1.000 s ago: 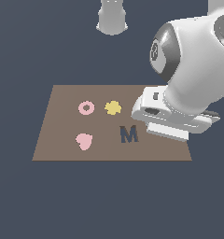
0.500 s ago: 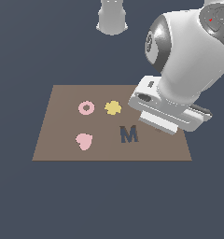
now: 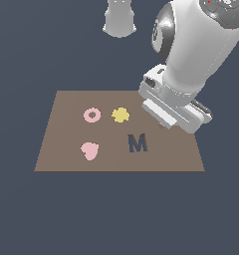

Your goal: Insert a designated object into the corresponding slot on a board.

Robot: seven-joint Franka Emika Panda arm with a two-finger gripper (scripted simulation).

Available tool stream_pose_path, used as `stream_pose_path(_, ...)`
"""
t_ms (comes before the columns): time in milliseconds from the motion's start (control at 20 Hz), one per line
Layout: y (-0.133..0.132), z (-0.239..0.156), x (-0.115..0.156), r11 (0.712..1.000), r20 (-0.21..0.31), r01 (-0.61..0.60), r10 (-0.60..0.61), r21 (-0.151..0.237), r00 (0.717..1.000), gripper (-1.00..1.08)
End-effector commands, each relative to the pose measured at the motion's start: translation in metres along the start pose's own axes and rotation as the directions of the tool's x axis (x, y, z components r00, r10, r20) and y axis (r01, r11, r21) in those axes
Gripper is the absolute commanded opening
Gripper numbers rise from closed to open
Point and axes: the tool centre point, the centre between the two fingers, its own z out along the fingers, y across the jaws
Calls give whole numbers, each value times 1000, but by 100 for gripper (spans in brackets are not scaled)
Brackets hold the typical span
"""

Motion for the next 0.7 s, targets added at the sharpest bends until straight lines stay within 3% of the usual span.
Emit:
stream_pose_path(0, 8, -1, -8, 996, 0, -93, 93, 1, 996, -100)
stream_pose_path(650, 25, -3, -42, 919, 1, -393, 393, 1, 919, -100)
